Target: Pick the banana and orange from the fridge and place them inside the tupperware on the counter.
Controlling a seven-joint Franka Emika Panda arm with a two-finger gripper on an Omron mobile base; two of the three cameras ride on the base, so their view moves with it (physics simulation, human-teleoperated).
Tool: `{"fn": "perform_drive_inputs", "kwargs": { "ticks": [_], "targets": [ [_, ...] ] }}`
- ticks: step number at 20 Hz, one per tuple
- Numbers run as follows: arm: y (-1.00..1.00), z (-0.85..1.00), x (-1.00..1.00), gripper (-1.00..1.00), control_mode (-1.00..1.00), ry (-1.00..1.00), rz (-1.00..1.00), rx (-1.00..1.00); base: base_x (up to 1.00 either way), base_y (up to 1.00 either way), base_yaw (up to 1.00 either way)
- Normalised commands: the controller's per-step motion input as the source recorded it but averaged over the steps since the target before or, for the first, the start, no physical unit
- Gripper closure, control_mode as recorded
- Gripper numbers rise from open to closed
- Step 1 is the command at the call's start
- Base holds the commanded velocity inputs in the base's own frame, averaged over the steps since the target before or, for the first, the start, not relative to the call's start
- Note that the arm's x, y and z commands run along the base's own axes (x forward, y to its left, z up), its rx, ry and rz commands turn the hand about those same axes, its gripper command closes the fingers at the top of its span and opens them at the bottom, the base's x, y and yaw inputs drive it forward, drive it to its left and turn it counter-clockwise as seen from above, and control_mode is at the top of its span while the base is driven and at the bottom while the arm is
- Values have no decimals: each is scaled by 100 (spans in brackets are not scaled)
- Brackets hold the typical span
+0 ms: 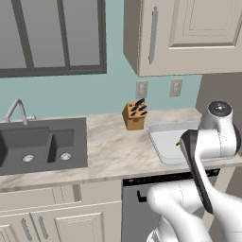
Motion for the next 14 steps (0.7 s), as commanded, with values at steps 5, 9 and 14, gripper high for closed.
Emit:
{"fn": "perform_drive_inputs", "kwargs": {
  "ticks": [5,9,14],
  "targets": [
    [-25,-27,67,100,-100,0,0,0,0,0,0],
    [-30,-31,49,100,-100,2,0,0,0,0,0],
    [-29,-35,39,100,-100,1,0,0,0,0,0]
  ]
}}
